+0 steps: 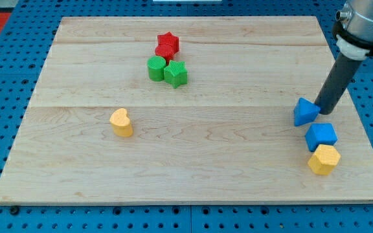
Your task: Move the blue triangle above the blue cube
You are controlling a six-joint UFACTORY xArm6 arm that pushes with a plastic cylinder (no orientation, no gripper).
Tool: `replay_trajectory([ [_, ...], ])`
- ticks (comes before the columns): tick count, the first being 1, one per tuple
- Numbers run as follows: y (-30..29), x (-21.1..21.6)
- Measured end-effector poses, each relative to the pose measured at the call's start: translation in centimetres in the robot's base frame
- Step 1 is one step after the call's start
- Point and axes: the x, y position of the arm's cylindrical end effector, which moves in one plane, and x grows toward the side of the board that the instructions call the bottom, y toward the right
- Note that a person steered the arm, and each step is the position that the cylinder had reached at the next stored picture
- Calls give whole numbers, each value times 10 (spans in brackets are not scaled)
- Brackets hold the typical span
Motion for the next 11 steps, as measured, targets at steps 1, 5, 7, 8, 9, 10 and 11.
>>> replay_trajectory([
  [1,20,-25],
  [5,-101,-1],
  [7,-87,-1],
  [8,-71,-1],
  [9,-72,-2],
  [10,-64,-2],
  [11,-63,-2],
])
